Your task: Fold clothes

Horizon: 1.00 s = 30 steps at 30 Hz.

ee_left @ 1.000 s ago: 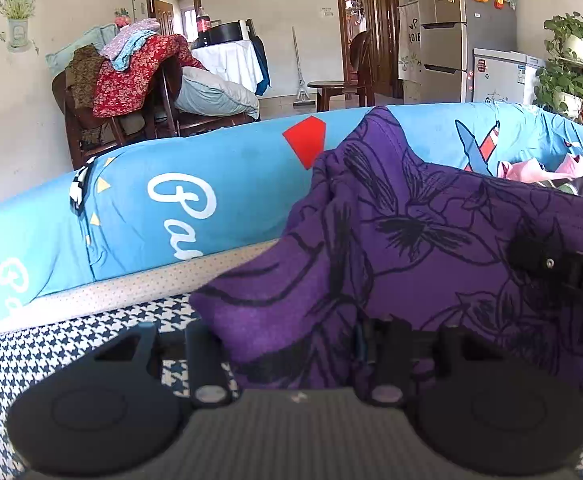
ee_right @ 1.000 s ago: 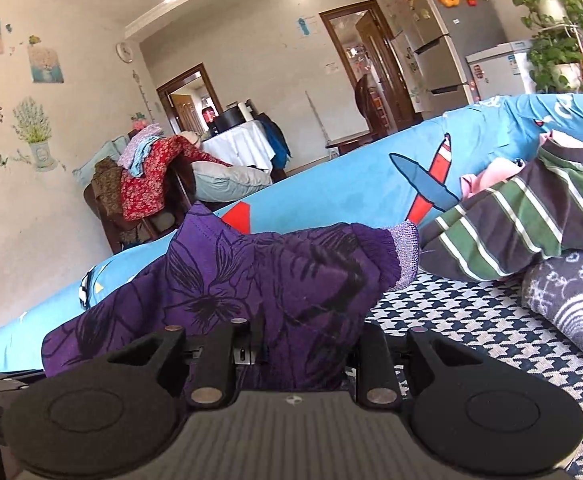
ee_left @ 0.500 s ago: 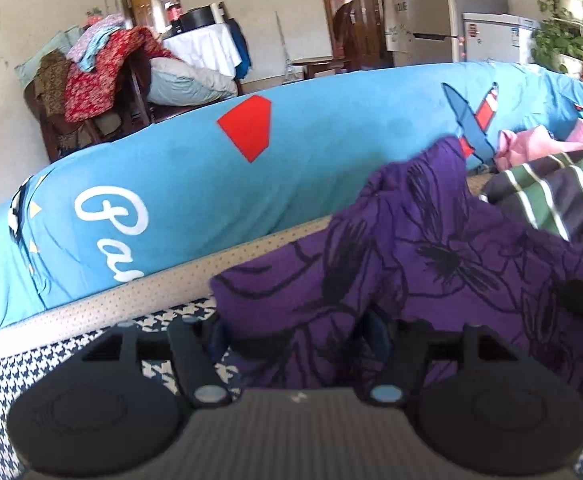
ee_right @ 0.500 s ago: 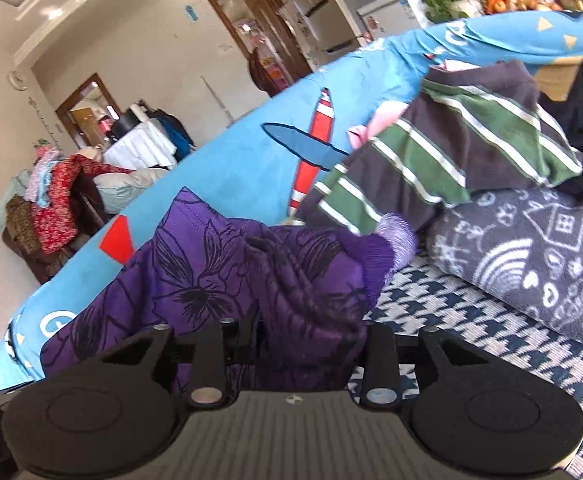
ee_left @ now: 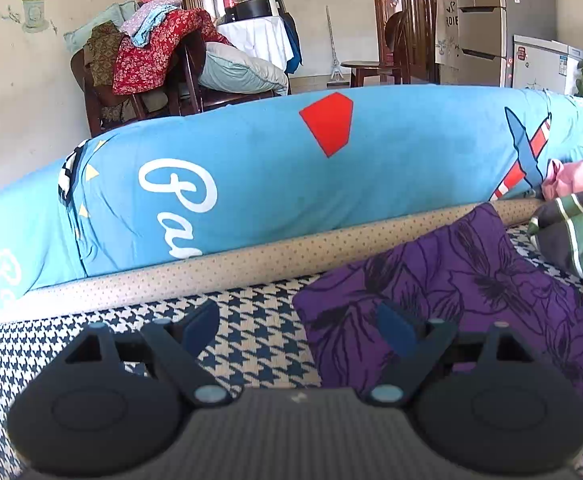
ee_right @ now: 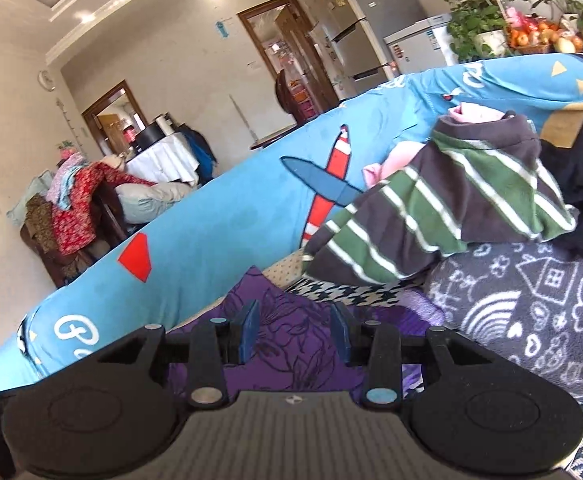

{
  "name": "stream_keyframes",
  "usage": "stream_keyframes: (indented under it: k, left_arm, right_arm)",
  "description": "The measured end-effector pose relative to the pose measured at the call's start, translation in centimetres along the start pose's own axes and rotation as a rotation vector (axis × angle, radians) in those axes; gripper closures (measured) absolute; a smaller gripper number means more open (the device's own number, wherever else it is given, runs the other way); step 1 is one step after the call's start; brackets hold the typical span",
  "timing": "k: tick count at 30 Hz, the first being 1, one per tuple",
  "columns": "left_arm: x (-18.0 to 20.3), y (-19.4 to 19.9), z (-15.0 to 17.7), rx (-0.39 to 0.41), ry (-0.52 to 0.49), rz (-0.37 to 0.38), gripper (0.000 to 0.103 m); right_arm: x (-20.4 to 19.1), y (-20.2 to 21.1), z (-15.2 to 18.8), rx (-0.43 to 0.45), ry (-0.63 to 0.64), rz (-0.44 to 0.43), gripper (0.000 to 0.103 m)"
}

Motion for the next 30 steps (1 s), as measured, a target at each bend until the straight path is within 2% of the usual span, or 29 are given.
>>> stream_keyframes:
  k: [3,6,8,9,12,18,24,30]
  left_arm:
    - [0.0,-1.2,1.0,-0.043,0.006,-0.016,0.017]
    - [-0.1,-2.8,1.7,-0.091,0.021,-0.035,0.016]
    - [-0.4,-3.6,2.0,-0.107,0.044,-0.047,0.009]
    - [-0.6,-3.9,2.2,-0.111,0.053,-0.055,0.004]
    - [-0.9,-4.5,2.5,-0.125,0.061,-0.067,0.001]
    - [-1.5,-4.6,2.5,-0.166,0.111,-0.059,0.000]
    - [-2.0,-3.0,2.2,-0.166,0.075,-0.024,0.001]
    - [-2.1,0.7,2.9,-0.173,0.012,0.018,0.000]
  right_arm:
    - [-0.3,-1.2,0.8,-0.095,-0.024,-0.061,0.065]
    - [0.7,-2.9,2.1,-0.207,-0.054,0.029,0.065]
    - [1.5,-3.8,3.0,-0.248,-0.074,0.062,0.065]
    - [1.7,-3.9,3.2,-0.253,-0.083,0.063,0.065]
    - [2.4,-4.2,3.7,-0.266,-0.109,0.067,0.066]
    - [2.3,-4.7,3.9,-0.282,-0.092,0.089,0.068]
    - [2.1,-4.4,3.3,-0.278,-0.115,0.084,0.063]
    - [2.2,-3.3,2.7,-0.255,-0.128,0.078,0.056]
Point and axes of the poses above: each gripper's, at about its wrist camera, not at the fingertips, and y roughly against the way its jaws point, x to its right, z to its underside, the point moved 1 cm from there along -y, roughly the way its jaws point, and after that the axes turned 9 degrees about y, right-handed, at the moved point
